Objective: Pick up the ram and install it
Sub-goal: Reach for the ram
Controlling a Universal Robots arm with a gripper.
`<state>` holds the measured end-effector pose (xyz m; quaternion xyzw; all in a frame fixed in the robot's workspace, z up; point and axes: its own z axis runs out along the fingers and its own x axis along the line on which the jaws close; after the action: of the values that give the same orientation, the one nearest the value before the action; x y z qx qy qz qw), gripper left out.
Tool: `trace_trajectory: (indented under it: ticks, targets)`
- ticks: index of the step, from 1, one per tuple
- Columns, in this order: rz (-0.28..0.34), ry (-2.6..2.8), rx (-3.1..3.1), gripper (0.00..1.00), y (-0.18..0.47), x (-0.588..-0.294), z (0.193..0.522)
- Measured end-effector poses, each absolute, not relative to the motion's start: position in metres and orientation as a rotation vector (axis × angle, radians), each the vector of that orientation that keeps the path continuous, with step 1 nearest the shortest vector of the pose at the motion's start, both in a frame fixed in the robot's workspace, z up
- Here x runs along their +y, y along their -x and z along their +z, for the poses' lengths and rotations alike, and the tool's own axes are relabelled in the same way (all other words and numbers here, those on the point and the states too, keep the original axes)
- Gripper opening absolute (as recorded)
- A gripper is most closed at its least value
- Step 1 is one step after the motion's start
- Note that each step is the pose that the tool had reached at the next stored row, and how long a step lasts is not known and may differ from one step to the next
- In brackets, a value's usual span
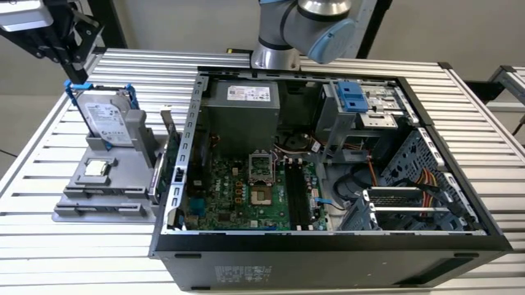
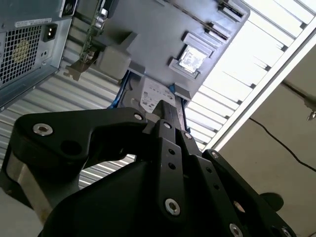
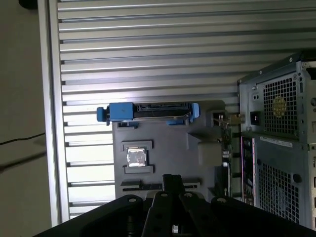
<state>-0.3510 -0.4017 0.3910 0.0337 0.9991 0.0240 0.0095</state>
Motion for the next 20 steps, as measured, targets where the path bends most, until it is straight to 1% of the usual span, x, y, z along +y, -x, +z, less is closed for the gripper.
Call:
trace_trajectory:
  ticks: [20]
  targets:
    - [0.075, -0.104, 3.12, 0.0, 0.355, -0.416, 0.39]
